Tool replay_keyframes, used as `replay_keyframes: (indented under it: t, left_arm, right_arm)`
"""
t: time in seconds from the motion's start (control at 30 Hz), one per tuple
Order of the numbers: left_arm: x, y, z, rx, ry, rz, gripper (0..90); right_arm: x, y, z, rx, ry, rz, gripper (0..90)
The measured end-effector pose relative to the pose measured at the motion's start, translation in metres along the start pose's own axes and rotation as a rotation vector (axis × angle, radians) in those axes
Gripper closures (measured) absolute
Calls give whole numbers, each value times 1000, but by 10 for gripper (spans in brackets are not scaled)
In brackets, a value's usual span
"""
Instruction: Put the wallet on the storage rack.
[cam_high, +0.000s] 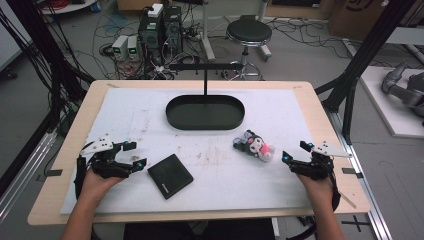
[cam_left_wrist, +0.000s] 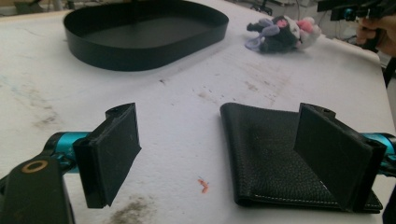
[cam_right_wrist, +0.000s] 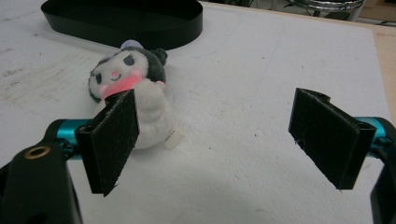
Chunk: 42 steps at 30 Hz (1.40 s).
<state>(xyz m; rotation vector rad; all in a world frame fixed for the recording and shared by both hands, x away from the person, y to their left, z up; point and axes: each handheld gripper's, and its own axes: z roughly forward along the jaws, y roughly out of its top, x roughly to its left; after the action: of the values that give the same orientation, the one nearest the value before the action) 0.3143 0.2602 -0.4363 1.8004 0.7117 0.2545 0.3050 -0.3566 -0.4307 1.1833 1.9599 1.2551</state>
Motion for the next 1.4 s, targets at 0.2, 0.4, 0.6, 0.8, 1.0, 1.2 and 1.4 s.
replay_keyframes:
  t: [0.2,0.4,0.6,0.8,1.0,1.2,1.4]
  left_arm:
    - [-2,2,15,58,-21,-1,146]
    - [-6,5,37,141,-55,0,158]
    - [-10,5,53,191,-91,12,164]
    - [-13,5,58,232,-92,37,217]
    - [-18,5,66,308,-114,71,316]
    - [-17,5,66,326,-145,19,384]
    - [-16,5,64,323,-137,-38,483]
  right_arm:
    - [-1,-1,-3,3,-1,-1,164]
    - [-2,-6,-15,5,-15,6,164]
    - [-4,-10,-24,5,-29,19,164]
    - [-7,-13,-32,0,-41,23,164]
    - [-9,-14,-36,-4,-49,22,164]
    - [-9,-14,-36,-4,-50,22,164]
    - [-7,-14,-35,-1,-47,24,164]
